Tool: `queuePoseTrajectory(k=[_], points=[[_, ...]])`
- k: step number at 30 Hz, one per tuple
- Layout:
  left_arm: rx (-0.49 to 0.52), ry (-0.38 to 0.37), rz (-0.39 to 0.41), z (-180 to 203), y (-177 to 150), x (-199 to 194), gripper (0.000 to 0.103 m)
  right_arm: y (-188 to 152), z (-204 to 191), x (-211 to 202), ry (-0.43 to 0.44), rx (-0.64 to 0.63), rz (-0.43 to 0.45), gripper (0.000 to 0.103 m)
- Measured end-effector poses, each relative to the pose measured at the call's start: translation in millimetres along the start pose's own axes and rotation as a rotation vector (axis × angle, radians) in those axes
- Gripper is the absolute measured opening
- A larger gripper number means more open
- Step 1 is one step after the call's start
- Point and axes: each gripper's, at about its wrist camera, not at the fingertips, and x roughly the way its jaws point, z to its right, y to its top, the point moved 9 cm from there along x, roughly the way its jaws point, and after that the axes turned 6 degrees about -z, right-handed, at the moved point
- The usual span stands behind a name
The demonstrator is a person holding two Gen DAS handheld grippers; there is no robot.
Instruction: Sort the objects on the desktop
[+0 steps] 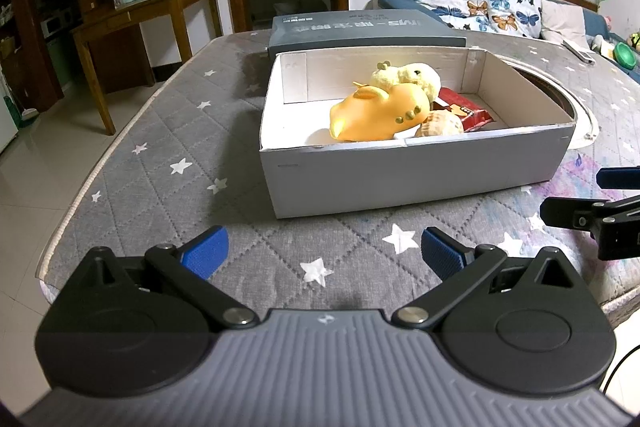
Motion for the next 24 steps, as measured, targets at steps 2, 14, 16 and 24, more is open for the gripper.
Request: queuePoseTrajectory(k=[2, 14, 16, 24], points=[[0.001, 0.0, 0.0, -0.4, -0.2, 0.6, 0.103, -0.1, -0.1, 0.3, 0.0, 0.0, -0.001, 0.103], [-0.001, 0.001, -0.007, -2.0, -1.9, 0.8, 0.103, -1.3, -2.7, 1.1, 0.005, -0.001, -0.004, 0.103], [0.002, 0.002, -0.009, -2.0, -2.3, 1.0, 0.103, -1.5, -2.7, 1.7, 0.008, 0.0, -0.005, 0.103], [0.0, 0.007, -0.019, -4.1, -3.2, 3.3, 0.103, -2.5, -5.7, 3.5, 0.019, -0.01, -0.009, 0.103]])
